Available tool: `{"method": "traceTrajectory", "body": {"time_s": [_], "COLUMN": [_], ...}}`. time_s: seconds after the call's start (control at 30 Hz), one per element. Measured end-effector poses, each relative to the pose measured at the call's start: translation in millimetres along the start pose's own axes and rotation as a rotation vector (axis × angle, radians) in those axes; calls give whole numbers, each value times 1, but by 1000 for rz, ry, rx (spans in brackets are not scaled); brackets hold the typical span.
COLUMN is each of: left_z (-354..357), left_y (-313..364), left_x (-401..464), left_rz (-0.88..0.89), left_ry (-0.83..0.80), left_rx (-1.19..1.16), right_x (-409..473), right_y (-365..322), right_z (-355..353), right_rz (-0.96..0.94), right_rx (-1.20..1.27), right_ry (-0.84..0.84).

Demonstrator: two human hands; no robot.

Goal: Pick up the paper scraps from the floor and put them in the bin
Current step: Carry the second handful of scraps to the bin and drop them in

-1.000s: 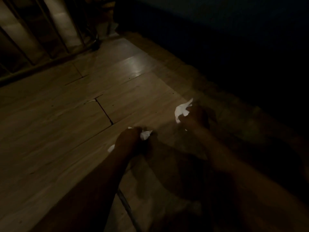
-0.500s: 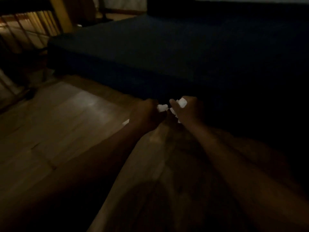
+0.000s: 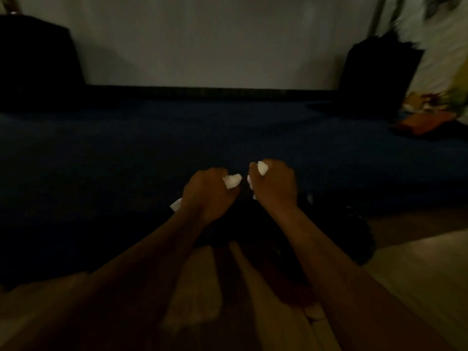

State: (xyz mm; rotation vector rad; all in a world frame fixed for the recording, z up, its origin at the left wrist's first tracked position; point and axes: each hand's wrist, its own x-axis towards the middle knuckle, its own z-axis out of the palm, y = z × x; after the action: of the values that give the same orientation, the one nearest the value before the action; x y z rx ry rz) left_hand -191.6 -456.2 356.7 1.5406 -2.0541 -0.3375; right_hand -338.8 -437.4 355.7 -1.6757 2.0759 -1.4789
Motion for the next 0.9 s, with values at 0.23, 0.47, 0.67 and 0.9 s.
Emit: {"method": "traceTrajectory", "body": {"time_s": [0.23, 0.47, 0.67, 0.9], "left_z": [28, 67, 106, 139], "left_y": [75, 115, 134, 167], "left_x": [18, 26, 47, 47], "left_rz": [14, -73, -79, -146], "left_ry": [109, 110, 123, 102], "left_rx": [-283, -503, -540, -857], "right_x": [26, 35, 34, 22], "right_y": [65, 149, 173, 189], "right_z": [-80, -79, -105, -123], "right_rz": [76, 375, 319, 296], "right_rx": [82, -304, -309, -349], "right_ry": [289, -451, -303, -156]}}
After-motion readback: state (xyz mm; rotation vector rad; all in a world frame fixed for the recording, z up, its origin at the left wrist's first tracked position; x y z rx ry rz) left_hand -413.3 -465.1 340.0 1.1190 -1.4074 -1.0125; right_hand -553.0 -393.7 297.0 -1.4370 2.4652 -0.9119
